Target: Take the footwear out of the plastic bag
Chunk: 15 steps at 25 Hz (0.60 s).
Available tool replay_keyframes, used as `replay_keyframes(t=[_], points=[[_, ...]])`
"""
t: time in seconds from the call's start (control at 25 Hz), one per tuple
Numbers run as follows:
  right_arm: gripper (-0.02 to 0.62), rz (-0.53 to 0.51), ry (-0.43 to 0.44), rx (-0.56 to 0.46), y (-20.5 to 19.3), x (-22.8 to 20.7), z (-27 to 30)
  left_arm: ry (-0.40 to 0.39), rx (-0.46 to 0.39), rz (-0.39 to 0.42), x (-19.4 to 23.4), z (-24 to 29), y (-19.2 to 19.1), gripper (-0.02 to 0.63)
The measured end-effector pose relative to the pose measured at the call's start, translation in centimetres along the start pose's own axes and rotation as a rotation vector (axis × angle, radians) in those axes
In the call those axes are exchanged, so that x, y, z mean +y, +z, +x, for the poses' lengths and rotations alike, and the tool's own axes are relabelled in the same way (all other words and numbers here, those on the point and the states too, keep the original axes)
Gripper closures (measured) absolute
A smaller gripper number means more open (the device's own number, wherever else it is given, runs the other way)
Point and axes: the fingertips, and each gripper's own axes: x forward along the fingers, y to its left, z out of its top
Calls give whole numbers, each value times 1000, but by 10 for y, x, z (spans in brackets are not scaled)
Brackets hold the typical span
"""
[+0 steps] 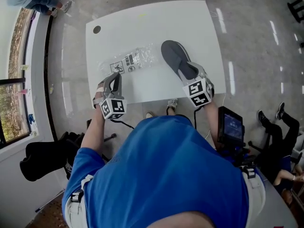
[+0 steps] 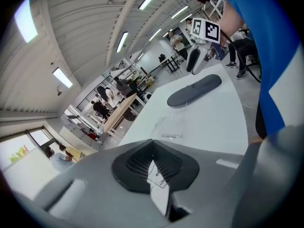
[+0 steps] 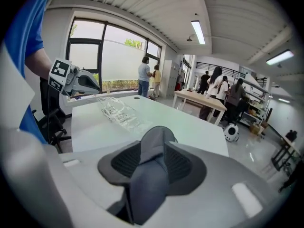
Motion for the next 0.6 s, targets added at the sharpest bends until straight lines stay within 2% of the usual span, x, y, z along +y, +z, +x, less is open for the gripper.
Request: replay_keyframes(t=[0.2, 0.4, 0.6], points=[[508, -19, -47, -34, 18, 44, -18, -12, -77, -129, -11, -28, -4, 598], [563, 11, -70, -67, 39, 103, -44, -40, -156, -285, -20, -73, -10, 598], [591, 63, -81, -96, 46, 173, -71, -99, -241, -345, -44, -124, -17, 598]])
